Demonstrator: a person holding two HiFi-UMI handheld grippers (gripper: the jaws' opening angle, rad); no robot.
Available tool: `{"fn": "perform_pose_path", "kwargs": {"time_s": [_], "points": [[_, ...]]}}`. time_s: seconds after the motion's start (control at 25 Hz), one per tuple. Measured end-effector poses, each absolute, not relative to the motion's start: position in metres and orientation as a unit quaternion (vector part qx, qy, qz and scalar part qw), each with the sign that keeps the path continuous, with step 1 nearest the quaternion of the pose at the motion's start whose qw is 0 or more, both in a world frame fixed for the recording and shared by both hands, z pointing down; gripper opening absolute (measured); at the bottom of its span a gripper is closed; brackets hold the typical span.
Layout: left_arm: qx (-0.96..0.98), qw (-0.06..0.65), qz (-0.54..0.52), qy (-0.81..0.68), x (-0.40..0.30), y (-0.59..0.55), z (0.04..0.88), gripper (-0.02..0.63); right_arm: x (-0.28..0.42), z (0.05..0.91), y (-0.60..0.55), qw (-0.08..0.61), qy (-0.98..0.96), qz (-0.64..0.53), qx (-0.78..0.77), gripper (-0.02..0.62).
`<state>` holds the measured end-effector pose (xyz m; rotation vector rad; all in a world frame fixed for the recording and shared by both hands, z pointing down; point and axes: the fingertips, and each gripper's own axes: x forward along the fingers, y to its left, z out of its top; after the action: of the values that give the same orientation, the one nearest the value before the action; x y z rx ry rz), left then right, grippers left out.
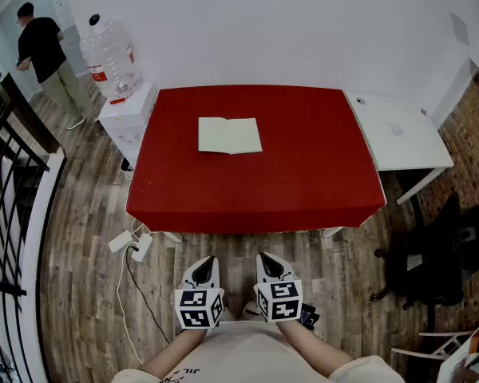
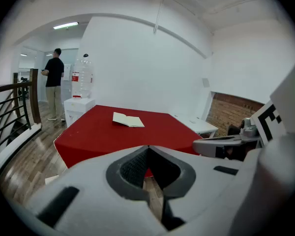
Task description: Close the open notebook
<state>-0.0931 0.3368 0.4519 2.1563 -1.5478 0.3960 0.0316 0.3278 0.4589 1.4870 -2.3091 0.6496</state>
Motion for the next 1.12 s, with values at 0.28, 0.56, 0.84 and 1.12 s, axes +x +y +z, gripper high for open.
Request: {"fn": "perform_pose_path", "kwargs": {"time_s": [0.28,0.56,0.84,1.12], "points": [[0.778,0.232,0.141,-0.566,-0.085,0.319,0.458,0.005,0.041,0.464,0.313,0.163,-0.809,0.226,0.517,0.003],[0.788,0.234,0.140,-0.552,-0.083,0.263,0.466,0.005,0.042,0.472,0.263,0.165,-0.801,0.225,0.530,0.005],[0.800,0.227,0.149,-0.535,-0.095,0.177,0.464,0.005,0.028,0.473,0.181,0.161,-0.790,0.231,0.544,0.004],[0.810,0.216,0.155,-0.523,-0.123,0.100,0.455,0.005,-0.003,0.465,0.105,0.154,-0.786,0.227,0.554,0.005]]}}
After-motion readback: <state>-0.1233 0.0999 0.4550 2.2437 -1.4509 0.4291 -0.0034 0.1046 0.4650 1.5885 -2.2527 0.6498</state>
